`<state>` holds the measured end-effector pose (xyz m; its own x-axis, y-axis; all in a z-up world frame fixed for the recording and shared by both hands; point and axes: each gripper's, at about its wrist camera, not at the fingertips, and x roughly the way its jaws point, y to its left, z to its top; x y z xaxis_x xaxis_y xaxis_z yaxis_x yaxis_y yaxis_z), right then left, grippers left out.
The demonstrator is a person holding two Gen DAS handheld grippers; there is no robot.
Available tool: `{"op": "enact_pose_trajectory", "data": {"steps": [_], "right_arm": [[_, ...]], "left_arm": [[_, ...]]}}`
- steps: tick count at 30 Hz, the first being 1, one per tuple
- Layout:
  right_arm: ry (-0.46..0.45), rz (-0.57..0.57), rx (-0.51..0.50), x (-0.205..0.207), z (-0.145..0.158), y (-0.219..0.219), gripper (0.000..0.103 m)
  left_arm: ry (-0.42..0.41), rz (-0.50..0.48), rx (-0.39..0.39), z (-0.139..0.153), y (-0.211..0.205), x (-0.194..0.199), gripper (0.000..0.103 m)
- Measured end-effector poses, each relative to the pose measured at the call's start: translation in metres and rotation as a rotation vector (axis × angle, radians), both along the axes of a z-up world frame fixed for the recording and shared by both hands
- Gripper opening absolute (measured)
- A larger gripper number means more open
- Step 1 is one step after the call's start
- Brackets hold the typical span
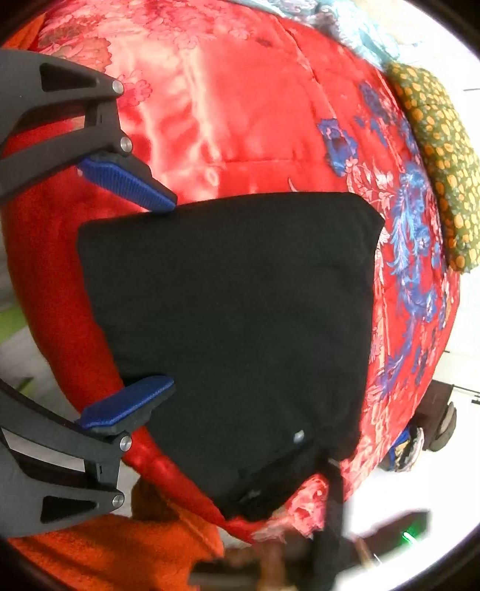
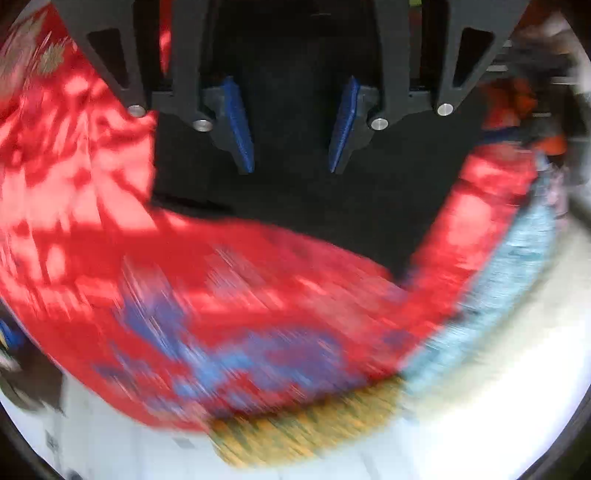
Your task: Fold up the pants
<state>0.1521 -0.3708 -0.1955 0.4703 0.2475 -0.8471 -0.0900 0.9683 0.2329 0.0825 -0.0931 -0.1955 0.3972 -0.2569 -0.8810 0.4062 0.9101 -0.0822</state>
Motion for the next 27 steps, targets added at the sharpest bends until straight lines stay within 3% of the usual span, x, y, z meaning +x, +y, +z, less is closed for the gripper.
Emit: {"op": "enact_pose_trajectory", "data": {"steps": [1, 2, 4, 5, 7, 9, 12, 15, 16, 17, 18, 20, 24, 27], "right_arm": [[-0.009, -0.033, 0.031, -0.003, -0.007, -0.010, 0.022], [-0.031, -0.046, 0.048, -0.006, -0.006, -0.014, 0.020], [-0.066, -0.069, 0.034, -0.017, 0.007, -0.017, 0.021], [-0.082, -0.067, 0.012, -0.021, 0.014, -0.013, 0.026], [-0.145, -0.074, -0.059, -0.034, 0.034, -0.001, 0.051], [-0.207, -0.068, -0.042, -0.040, 0.052, 0.007, 0.058], [-0.242, -0.041, -0.047, -0.032, 0.062, 0.020, 0.059], [-0.227, -0.036, -0.057, -0.016, 0.049, 0.025, 0.060], [-0.185, -0.052, -0.055, -0.009, 0.035, 0.021, 0.067], [-0.085, -0.076, -0.053, 0.000, 0.014, 0.015, 0.069], [-0.016, -0.092, -0.048, 0.003, -0.002, 0.008, 0.069], [-0.076, -0.101, -0.029, -0.008, 0.004, 0.002, 0.068], [-0.167, -0.094, -0.028, -0.044, 0.044, 0.007, 0.068], [-0.197, -0.069, -0.024, -0.073, 0.057, 0.020, 0.070]], "left_arm": [[0.009, 0.003, -0.005, 0.001, 0.002, -0.001, 0.092], [0.016, 0.008, -0.005, 0.001, 0.003, -0.002, 0.092], [0.011, 0.039, -0.031, 0.011, 0.009, -0.001, 0.092], [-0.001, 0.044, -0.062, 0.019, 0.010, 0.003, 0.092], [-0.038, 0.052, -0.088, 0.034, 0.009, 0.021, 0.093], [-0.066, 0.071, -0.073, 0.043, 0.003, 0.051, 0.093], [-0.059, 0.113, -0.071, 0.041, -0.005, 0.097, 0.093], [0.021, 0.161, -0.039, 0.014, -0.013, 0.131, 0.093], [0.066, 0.168, -0.015, 0.000, -0.016, 0.137, 0.093], [0.097, 0.167, 0.006, -0.009, -0.019, 0.140, 0.092], [0.092, 0.160, 0.036, -0.012, -0.021, 0.137, 0.092], [0.053, 0.139, 0.041, -0.003, -0.022, 0.125, 0.092], [0.010, 0.070, -0.053, 0.028, -0.016, 0.078, 0.094], [0.010, 0.017, -0.055, 0.029, -0.023, 0.042, 0.097]]}}
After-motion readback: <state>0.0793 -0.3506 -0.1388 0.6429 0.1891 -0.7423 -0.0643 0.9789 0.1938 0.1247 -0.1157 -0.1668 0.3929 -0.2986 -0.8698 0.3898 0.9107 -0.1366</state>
